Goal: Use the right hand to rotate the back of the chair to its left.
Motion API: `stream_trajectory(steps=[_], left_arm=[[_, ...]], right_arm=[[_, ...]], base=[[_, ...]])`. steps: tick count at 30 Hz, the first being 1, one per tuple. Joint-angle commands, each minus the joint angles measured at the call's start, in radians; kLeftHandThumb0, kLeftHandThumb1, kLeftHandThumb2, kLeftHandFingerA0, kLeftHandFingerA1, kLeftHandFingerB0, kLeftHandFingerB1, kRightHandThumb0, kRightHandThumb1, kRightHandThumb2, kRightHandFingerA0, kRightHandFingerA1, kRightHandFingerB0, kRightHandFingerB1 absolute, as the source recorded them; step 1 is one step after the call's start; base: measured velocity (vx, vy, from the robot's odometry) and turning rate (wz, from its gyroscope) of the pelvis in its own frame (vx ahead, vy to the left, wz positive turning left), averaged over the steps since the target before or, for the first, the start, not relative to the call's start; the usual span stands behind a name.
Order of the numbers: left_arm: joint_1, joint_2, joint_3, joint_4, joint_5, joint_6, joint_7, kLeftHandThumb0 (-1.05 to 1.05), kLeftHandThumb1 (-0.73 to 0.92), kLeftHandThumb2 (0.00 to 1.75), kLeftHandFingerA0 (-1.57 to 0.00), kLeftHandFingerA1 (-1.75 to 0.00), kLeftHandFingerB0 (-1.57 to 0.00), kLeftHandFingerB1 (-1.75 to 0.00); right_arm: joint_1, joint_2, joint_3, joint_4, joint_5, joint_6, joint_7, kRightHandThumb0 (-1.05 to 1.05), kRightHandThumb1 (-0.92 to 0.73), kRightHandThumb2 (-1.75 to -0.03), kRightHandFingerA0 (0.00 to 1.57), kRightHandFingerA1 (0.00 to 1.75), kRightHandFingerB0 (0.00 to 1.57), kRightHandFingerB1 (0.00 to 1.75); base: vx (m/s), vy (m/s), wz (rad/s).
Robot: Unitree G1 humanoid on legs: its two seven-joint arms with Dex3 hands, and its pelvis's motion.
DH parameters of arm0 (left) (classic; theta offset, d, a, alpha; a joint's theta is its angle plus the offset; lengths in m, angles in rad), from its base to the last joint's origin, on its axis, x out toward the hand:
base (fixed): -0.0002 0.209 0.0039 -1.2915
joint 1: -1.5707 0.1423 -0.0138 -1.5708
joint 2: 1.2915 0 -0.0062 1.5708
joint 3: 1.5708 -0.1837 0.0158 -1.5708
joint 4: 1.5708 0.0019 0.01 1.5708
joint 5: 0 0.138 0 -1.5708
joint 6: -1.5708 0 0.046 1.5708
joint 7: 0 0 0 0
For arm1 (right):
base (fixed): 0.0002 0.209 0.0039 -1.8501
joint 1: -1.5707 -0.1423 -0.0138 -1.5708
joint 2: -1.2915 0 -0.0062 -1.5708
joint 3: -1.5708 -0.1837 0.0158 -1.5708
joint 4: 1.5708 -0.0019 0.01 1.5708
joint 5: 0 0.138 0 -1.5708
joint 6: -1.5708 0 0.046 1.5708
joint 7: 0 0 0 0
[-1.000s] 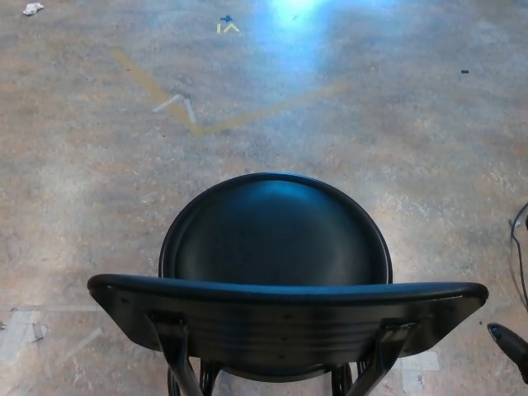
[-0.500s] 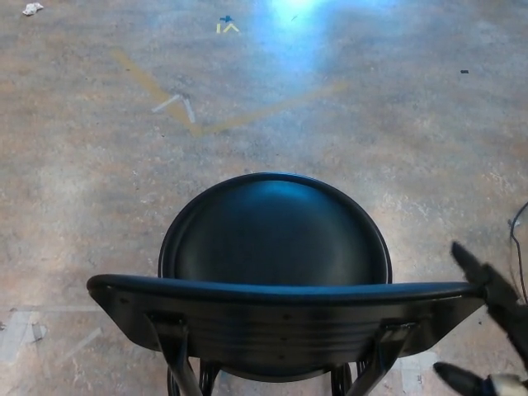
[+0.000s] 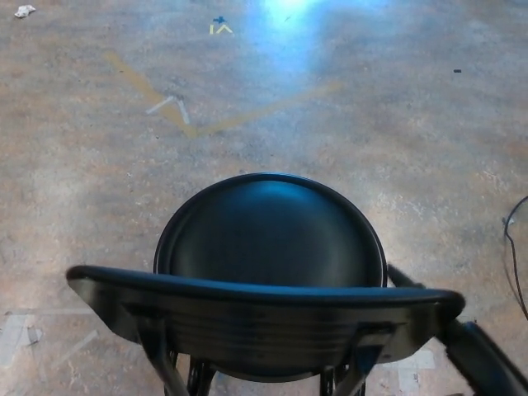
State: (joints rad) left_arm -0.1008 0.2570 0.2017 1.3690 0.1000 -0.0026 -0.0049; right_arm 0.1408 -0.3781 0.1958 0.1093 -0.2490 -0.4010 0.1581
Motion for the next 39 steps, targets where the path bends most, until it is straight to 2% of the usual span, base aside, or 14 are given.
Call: stream_trajectory(steps=[1,7,13,17,25,26,27,32,33,34,35,39], left_arm=[[0.011,0.002,0.002,0.003,0.007,0.0,0.004,-0.6,0.89,0.67,-0.56,-0.47,-0.51,-0.41],[0.009,0.005,-0.002,0.001,0.01,0.002,0.003,-0.6,0.89,0.67,-0.57,-0.48,-0.51,-0.4],[0.009,0.008,-0.001,0.001,0.007,0.002,0.004,-0.59,0.88,0.67,-0.59,-0.49,-0.52,-0.41],[0.007,0.01,0.002,0.002,0.006,0.003,0.004,-0.59,0.88,0.67,-0.57,-0.47,-0.52,-0.41],[0.01,0.008,0.0,0.003,0.012,0.0,0.005,-0.59,0.88,0.66,-0.58,-0.48,-0.53,-0.41],[0.008,0.009,0.0,0.003,0.012,0.001,0.004,-0.59,0.88,0.66,-0.58,-0.48,-0.53,-0.41],[0.007,0.009,-0.001,0.002,0.012,0.001,0.004,-0.59,0.88,0.66,-0.58,-0.48,-0.53,-0.41],[0.008,0.013,-0.011,0.001,0.018,-0.001,0.002,-0.61,0.91,0.68,-0.59,-0.5,-0.52,-0.41],[0.005,0.016,-0.013,0.001,0.018,0.002,0.0,-0.61,0.91,0.67,-0.6,-0.51,-0.53,-0.41],[0.002,0.018,-0.013,0.0,0.016,0.003,0.0,-0.61,0.91,0.67,-0.6,-0.51,-0.53,-0.41],[0.005,0.018,-0.015,0.0,0.016,0.0,0.0,-0.6,0.91,0.67,-0.6,-0.51,-0.54,-0.42],[0.009,0.017,-0.014,0.002,0.012,-0.002,0.0,-0.6,0.9,0.67,-0.59,-0.48,-0.53,-0.41]], right_arm=[[-0.025,0.034,0.071,-0.012,-0.07,0.022,0.016,-0.99,-0.62,-0.6,0.0,0.0,0.0,0.0],[-0.052,0.088,0.157,-0.054,-0.086,0.08,0.038,-0.98,-0.57,-0.58,0.0,0.0,0.0,0.0],[-0.13,0.151,0.258,-0.092,-0.165,0.135,0.056,-0.99,-0.57,-0.59,0.0,0.0,0.0,0.0],[-0.169,0.174,0.294,-0.089,-0.174,0.139,0.061,-1.0,-0.57,-0.59,0.0,0.0,0.0,0.0],[-0.294,0.297,0.447,-0.069,-0.257,0.235,0.097,-1.05,-0.59,-0.59,0.0,0.0,0.0,0.0],[-0.303,0.308,0.466,-0.066,-0.267,0.245,0.101,-1.05,-0.47,-0.78,0.0,0.0,0.0,0.0],[-0.311,0.314,0.482,-0.06,-0.279,0.247,0.098,-1.05,-0.61,-0.6,0.0,0.0,0.0,0.0],[-0.339,0.349,0.568,-0.028,-0.317,0.255,0.084,-1.05,-0.61,-0.6,0.0,0.0,0.0,0.0],[-0.346,0.355,0.578,-0.02,-0.321,0.258,0.08,-1.05,-0.49,-0.77,0.0,0.0,0.0,0.0],[-0.354,0.359,0.582,-0.013,-0.321,0.262,0.076,-1.05,-0.49,-0.77,0.0,0.0,0.0,0.0],[-0.36,0.361,0.59,-0.004,-0.329,0.259,0.066,-1.05,-0.61,-0.6,0.0,0.0,0.0,0.0],[-0.376,0.357,0.6,0.004,-0.336,0.268,0.056,-1.05,-0.62,-0.61,0.0,0.0,0.0,0.0]], base=[[0.0,0.0,0.0],[0.0,0.0,0.0],[0.0,0.0,0.0],[0.0,0.0,0.0],[0.0,0.0,0.0],[0.0,0.0,0.0],[0.0,0.0,0.0],[0.0,0.0,0.0],[0.0,0.0,0.0],[0.0,0.0,0.0],[0.0,0.0,0.0],[0.0,0.0,0.0]])
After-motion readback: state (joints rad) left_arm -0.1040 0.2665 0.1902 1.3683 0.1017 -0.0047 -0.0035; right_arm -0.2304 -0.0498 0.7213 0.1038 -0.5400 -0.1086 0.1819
